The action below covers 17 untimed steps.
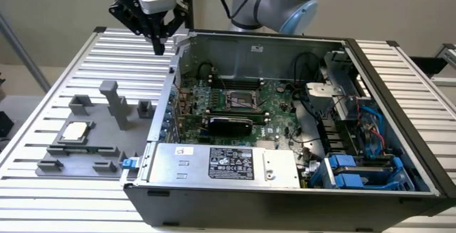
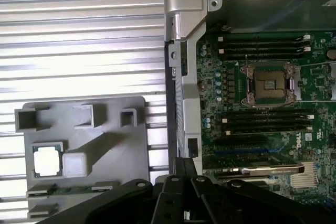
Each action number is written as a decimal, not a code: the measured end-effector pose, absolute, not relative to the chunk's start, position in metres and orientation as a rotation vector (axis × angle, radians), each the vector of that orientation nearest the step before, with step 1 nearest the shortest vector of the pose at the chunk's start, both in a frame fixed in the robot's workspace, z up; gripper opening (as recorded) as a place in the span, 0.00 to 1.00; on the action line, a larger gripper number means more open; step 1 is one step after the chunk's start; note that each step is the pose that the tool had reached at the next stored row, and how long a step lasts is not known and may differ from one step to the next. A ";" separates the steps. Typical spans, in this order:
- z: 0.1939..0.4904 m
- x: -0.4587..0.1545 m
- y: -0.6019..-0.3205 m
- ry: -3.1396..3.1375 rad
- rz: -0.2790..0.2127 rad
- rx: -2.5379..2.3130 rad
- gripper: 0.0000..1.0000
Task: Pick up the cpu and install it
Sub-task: 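Reach for the cpu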
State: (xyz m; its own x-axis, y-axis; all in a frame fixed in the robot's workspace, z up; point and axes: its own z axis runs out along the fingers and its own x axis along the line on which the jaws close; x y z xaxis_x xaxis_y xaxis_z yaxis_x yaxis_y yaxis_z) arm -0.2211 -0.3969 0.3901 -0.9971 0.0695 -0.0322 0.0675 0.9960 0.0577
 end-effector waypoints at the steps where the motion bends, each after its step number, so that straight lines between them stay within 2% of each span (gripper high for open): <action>1: 0.390 -0.226 -0.397 3.104 0.088 0.107 0.11; 17: 0.390 -0.298 -0.397 3.104 0.083 0.106 0.11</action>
